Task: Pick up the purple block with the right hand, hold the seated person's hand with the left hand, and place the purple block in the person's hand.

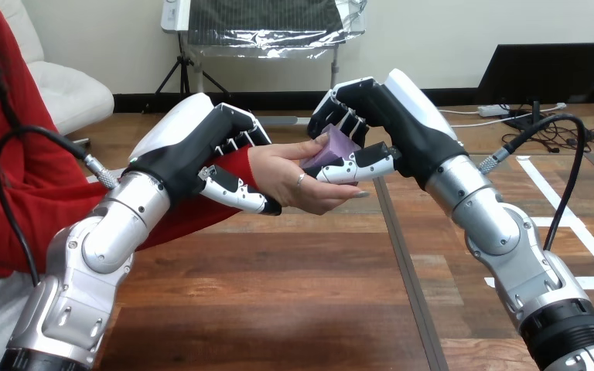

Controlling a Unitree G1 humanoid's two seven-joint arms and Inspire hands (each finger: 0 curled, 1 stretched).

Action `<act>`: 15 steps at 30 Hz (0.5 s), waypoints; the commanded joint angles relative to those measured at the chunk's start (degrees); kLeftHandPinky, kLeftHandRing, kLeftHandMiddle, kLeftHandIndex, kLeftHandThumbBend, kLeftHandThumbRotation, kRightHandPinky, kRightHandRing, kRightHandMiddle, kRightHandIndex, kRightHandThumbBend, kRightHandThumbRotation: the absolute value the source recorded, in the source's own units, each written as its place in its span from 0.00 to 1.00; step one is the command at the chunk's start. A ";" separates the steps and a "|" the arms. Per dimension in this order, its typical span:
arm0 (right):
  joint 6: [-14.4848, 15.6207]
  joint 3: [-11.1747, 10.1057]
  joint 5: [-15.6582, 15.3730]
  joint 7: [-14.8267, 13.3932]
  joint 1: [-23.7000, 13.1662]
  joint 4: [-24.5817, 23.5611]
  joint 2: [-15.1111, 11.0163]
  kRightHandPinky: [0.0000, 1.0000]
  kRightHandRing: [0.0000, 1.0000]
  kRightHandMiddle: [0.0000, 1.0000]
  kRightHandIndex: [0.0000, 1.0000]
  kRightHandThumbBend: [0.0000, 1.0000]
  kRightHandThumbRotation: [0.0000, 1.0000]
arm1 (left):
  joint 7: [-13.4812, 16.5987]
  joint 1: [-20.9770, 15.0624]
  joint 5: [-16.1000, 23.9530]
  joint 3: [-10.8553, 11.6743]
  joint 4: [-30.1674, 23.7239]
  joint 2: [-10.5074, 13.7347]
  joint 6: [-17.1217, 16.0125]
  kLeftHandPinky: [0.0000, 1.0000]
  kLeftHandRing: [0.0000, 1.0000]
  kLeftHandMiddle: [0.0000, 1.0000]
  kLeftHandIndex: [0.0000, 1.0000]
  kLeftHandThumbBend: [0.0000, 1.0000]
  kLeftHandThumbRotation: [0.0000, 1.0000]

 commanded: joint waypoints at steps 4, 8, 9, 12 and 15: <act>-1.74 0.39 1.80 0.97 -1.00 -3.31 3.03 0.36 0.42 0.47 0.49 0.73 0.00 | 1.38 -9.68 -4.92 2.55 -4.46 -1.71 -3.69 0.40 0.46 0.49 0.48 0.72 0.02; -1.53 0.16 2.42 1.16 -0.83 -3.27 2.92 0.39 0.46 0.50 0.52 0.72 0.04 | 0.87 -8.98 -5.86 2.64 -4.62 -1.16 -4.14 0.42 0.48 0.52 0.51 0.72 0.07; -1.42 0.04 2.67 1.29 -0.78 -3.22 2.88 0.39 0.46 0.50 0.52 0.72 0.04 | 0.61 -8.70 -6.42 2.76 -4.71 -1.09 -4.25 0.42 0.48 0.52 0.51 0.72 0.07; -1.24 -0.18 3.31 1.64 -0.66 -3.15 2.80 0.40 0.48 0.52 0.54 0.70 0.13 | 0.27 -8.16 -7.44 2.92 -5.05 -0.91 -4.36 0.43 0.50 0.53 0.53 0.72 0.11; -0.99 -0.43 3.89 2.09 -0.50 -3.11 2.72 0.41 0.49 0.53 0.55 0.69 0.21 | 0.25 -7.55 -7.81 2.98 -5.53 -0.63 -4.47 0.44 0.51 0.54 0.54 0.73 0.14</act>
